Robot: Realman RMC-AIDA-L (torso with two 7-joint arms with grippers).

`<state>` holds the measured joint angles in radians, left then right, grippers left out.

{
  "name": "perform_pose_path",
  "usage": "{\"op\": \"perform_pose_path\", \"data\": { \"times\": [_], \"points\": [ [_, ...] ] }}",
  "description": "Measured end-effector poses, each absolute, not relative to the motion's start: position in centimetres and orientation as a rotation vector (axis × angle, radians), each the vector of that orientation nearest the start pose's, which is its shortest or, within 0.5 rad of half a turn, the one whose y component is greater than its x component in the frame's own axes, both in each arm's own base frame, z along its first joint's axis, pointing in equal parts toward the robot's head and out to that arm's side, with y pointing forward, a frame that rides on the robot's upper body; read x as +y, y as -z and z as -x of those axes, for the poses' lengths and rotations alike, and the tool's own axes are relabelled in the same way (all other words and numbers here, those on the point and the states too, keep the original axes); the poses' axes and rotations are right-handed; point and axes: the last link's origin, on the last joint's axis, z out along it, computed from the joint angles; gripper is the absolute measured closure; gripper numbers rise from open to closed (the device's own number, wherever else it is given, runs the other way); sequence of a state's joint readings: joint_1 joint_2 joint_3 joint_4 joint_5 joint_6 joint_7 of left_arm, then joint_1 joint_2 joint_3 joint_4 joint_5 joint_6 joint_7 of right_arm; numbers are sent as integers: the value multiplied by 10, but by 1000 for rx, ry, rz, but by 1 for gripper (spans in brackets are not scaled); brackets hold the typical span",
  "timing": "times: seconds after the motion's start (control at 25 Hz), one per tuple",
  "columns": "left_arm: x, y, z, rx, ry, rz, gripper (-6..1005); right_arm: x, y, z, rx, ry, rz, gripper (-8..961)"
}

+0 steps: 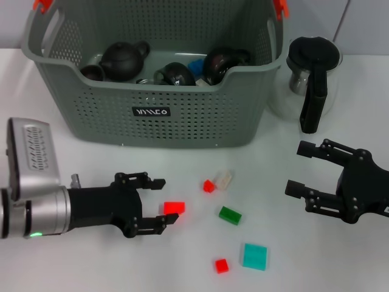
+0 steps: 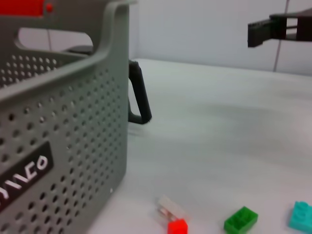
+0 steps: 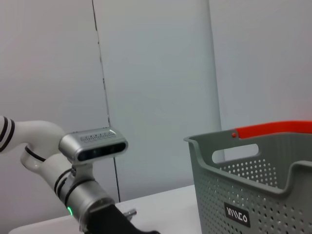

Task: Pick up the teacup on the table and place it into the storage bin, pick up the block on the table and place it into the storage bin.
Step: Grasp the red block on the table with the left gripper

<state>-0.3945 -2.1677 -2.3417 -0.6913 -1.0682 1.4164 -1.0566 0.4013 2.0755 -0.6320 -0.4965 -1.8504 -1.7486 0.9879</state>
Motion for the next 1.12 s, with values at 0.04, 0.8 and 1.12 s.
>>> {"op": "perform_pose_path", "data": {
  "times": [0.04,0.8,1.12],
  "points": [
    [291,49,294,-326,421,2778,188,272,4,-280,352,-1015,2627,128],
    [298,71,298,-350,326,2771,356,272,4,-282,363,-1005,2623,128],
    [301,71,300,-350,305,2761,443,273,4,-282,361,-1002,2623,129]
  ]
}}
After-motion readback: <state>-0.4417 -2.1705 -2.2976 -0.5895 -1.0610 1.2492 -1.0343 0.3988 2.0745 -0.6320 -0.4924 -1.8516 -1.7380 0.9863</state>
